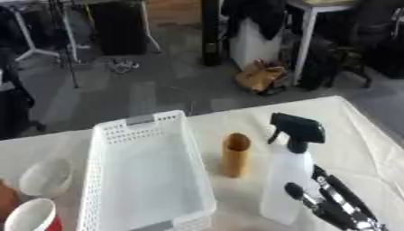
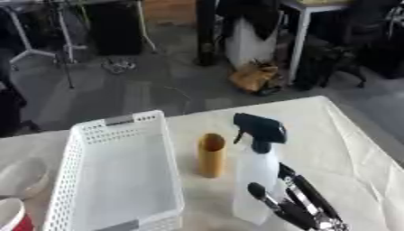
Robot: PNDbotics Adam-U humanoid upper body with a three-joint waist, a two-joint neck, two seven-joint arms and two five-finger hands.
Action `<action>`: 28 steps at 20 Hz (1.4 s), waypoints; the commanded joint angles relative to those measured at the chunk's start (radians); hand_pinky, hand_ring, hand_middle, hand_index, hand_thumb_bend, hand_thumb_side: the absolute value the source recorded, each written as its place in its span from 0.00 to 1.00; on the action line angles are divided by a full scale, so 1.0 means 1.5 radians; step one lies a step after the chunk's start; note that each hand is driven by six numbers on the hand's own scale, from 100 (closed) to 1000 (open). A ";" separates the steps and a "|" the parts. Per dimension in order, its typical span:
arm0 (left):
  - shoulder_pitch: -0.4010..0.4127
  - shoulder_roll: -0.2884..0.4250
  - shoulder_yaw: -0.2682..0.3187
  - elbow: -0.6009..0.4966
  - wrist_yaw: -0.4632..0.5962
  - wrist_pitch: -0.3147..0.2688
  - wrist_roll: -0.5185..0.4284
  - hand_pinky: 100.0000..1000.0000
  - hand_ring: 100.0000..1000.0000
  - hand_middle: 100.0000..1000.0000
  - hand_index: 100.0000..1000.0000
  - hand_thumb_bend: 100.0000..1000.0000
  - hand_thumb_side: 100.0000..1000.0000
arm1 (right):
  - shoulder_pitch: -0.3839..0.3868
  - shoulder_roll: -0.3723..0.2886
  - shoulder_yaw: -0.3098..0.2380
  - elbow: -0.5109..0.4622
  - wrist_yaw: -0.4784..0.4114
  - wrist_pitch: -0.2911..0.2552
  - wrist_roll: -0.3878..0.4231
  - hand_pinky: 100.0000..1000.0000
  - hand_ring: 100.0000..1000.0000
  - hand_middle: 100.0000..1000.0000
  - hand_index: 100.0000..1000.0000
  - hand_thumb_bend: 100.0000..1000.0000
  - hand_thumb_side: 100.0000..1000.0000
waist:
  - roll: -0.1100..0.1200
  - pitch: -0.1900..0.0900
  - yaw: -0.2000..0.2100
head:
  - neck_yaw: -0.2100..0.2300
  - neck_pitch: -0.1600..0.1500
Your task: Pick up objects on the table and place them in the box.
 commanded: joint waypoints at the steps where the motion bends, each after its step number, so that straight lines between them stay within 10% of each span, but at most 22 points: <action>1: -0.007 0.008 0.000 -0.010 0.002 0.001 -0.003 0.92 0.76 0.74 0.84 0.00 0.91 | -0.011 -0.018 -0.001 -0.003 -0.005 0.001 0.003 1.00 0.84 0.92 1.00 0.64 1.00 | -0.003 -0.010 0.002 | 0.000 -0.009; 12: -0.008 0.009 -0.001 -0.010 0.002 0.000 -0.004 0.92 0.76 0.74 0.84 0.00 0.89 | -0.016 -0.019 -0.001 0.000 -0.006 0.008 -0.008 1.00 0.81 0.82 1.00 0.60 1.00 | -0.003 -0.010 0.003 | -0.002 -0.009; 28: -0.007 0.008 0.000 -0.010 0.003 0.001 -0.004 0.92 0.76 0.74 0.84 0.00 0.89 | -0.011 -0.015 -0.005 -0.008 -0.009 0.027 -0.075 0.94 0.68 0.45 0.69 0.48 0.94 | 0.000 -0.012 -0.001 | -0.004 -0.009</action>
